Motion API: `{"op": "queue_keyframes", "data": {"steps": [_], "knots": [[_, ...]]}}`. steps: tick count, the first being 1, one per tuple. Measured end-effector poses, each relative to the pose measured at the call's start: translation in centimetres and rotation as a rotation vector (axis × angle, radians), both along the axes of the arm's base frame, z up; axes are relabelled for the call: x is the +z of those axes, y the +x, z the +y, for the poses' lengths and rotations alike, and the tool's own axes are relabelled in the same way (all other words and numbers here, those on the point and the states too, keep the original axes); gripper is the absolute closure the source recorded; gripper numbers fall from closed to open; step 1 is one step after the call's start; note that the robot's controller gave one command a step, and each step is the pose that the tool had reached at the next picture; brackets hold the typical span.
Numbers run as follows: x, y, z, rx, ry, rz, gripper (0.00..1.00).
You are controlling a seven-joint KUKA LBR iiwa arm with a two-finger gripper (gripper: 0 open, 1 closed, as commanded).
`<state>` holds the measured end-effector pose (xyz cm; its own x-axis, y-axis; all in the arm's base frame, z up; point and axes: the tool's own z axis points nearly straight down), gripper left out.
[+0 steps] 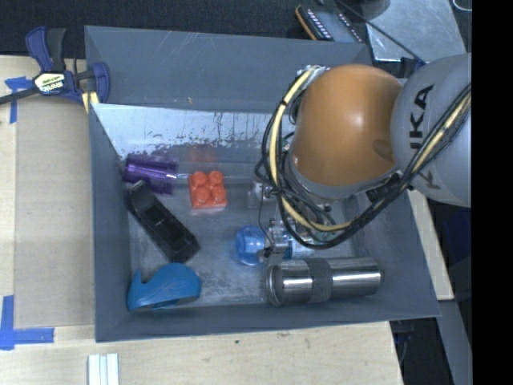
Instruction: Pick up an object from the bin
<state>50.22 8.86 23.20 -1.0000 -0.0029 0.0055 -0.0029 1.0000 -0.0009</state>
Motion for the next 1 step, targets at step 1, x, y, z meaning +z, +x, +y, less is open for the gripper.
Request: {"op": "queue_keyframes", "data": {"steps": [1], "knots": [[0.43,0.16,-0.04,-0.003,0.002,-0.008,0.00]]}}
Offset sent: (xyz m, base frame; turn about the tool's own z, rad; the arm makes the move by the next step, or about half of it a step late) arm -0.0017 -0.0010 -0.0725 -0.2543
